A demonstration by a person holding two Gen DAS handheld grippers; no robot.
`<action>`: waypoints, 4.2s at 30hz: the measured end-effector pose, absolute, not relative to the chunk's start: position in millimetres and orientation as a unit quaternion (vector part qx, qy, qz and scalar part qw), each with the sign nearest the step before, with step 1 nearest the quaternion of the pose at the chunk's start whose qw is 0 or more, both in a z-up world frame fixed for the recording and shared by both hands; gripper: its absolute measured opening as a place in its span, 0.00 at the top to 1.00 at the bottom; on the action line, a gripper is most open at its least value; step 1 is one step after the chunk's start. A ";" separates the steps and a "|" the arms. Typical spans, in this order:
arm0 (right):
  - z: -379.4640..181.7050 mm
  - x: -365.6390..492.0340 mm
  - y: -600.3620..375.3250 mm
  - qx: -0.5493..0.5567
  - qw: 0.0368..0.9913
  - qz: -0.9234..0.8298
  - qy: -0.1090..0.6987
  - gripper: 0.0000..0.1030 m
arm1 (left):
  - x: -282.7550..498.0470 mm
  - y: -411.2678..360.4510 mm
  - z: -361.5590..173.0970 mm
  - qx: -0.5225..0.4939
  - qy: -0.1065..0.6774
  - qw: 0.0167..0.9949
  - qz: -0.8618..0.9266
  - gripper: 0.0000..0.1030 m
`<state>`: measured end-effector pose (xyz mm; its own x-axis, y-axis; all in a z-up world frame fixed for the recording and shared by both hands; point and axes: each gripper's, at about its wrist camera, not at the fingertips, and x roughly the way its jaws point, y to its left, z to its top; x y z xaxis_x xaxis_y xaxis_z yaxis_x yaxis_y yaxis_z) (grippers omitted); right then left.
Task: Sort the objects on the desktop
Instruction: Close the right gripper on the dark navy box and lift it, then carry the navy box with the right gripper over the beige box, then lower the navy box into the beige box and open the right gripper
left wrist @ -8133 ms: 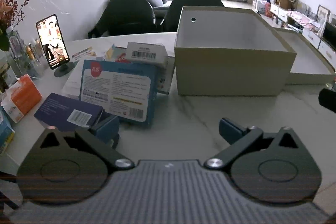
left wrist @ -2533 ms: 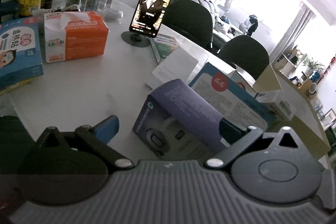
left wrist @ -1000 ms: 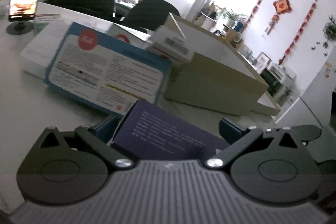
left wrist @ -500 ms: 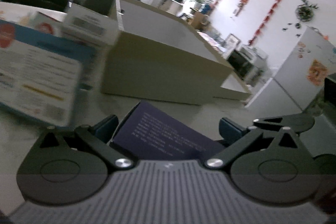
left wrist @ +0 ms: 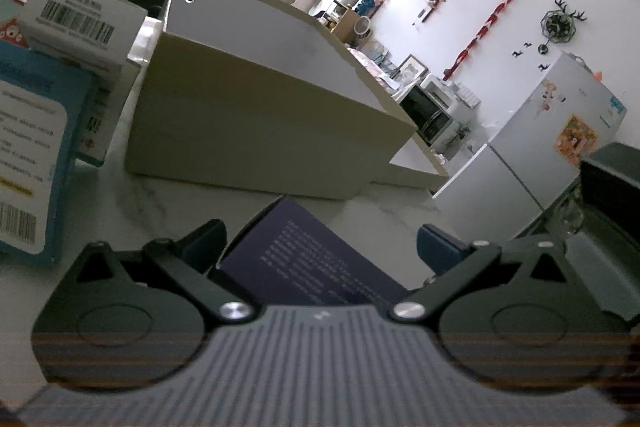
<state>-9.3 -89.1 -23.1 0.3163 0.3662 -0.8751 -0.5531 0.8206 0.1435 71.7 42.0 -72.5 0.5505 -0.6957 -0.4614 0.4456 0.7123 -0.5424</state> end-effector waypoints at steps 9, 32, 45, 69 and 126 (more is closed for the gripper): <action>-32.3 2.5 -70.6 -0.134 0.780 0.285 0.541 0.30 | 57.1 63.2 -57.3 -0.167 0.309 0.891 -0.288 0.00; 13.6 24.2 -75.9 -0.154 0.774 0.256 0.559 0.35 | 47.0 91.9 -54.8 -0.180 0.310 0.906 -0.225 0.00; 87.9 44.1 -97.2 -0.111 0.808 0.239 0.527 0.35 | 47.1 90.7 -51.9 -0.182 0.306 0.906 -0.229 0.00; 133.9 124.2 -135.9 -0.032 0.843 0.172 0.509 0.35 | 49.8 91.1 -55.0 -0.165 0.309 0.908 -0.229 0.00; 2.1 274.8 -112.3 -0.204 0.855 0.075 0.471 0.28 | 71.2 74.4 -55.9 -0.122 0.329 0.910 -0.221 0.00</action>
<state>274.8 -112.3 2.1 0.5443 -0.0647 -0.8364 -0.3204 0.9054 -0.2786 71.2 74.4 -55.9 0.6865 -0.4815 -0.5448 0.3213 0.8731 -0.3667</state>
